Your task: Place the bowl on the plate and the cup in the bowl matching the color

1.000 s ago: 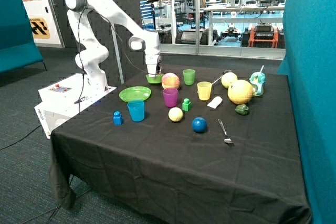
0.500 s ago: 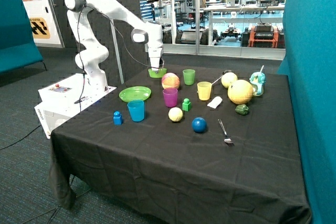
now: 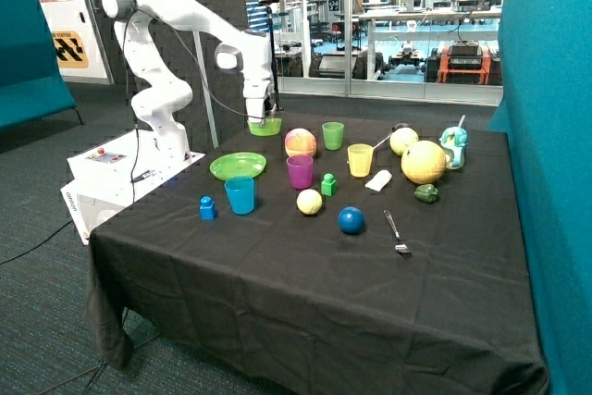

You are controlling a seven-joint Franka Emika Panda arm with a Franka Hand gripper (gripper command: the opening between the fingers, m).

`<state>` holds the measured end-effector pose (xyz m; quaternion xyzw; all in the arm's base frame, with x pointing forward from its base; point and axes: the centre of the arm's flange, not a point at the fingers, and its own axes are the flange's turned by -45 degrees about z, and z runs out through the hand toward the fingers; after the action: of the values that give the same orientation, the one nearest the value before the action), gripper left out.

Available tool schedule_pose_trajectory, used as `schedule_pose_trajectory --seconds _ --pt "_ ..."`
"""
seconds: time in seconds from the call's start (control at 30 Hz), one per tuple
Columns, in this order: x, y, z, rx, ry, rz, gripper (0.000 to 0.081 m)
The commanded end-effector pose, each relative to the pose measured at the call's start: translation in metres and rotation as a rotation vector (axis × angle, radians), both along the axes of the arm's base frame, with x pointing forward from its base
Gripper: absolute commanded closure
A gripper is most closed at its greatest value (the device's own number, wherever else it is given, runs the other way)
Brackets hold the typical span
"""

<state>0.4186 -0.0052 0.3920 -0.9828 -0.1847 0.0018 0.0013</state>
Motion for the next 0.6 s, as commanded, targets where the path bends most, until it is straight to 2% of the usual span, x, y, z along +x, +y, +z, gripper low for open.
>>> schedule_pose_trajectory --seconds 0.0,0.37,0.57 --pt "-0.016 -0.063 0.005 -0.002 -0.0039 -0.095 0.0808" --pt "-0.035 -0.118 -0.017 -0.0022 -0.0038 -0.173 0.0808" --pt "-0.041 -0.136 -0.031 -0.0022 -0.0038 -0.183 0.0808"
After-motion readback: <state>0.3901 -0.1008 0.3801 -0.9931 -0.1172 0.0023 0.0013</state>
